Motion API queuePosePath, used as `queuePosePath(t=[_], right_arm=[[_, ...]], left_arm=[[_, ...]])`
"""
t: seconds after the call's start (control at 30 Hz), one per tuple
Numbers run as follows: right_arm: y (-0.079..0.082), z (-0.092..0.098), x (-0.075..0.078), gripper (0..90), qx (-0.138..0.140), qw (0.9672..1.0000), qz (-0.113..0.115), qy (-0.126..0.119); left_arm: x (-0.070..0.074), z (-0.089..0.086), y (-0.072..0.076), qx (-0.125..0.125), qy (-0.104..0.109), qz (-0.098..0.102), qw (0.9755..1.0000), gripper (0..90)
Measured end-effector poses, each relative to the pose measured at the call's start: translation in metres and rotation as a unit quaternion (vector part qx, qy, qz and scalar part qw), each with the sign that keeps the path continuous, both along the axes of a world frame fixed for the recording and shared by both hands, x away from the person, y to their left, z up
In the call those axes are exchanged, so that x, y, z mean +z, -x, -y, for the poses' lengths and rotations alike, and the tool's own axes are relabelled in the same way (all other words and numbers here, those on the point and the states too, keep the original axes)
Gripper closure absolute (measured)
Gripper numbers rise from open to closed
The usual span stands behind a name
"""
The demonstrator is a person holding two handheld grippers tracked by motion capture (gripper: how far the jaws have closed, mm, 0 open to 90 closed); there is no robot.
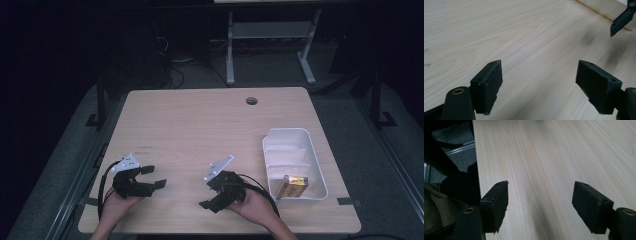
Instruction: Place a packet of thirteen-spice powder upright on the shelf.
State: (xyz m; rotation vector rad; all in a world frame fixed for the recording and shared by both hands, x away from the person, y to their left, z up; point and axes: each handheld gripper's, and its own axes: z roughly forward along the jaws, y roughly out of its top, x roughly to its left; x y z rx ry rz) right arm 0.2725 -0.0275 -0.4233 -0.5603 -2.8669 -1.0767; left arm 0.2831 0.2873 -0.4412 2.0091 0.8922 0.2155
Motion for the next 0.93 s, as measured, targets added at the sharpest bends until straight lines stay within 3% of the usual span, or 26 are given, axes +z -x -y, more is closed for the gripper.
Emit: queuePosePath(t=[0.33,0.73,0.93], right_arm=[[0.005,0.001,-0.012,28.1,-0.016,0.9998,-0.004,-0.009],[0.011,0.002,-0.021,27.5,-0.004,1.0000,0.000,-0.008],[0.011,0.001,-0.021,26.6,0.004,0.9999,-0.011,-0.012]], left_arm=[[0.002,0.003,0.001,-0.008,-0.011,0.007,0.9999,21.1],[0.000,0.005,-0.001,-0.016,-0.022,0.007,0.9996,21.1],[0.001,0.008,0.001,-0.020,-0.025,0.017,0.9994,21.2]])
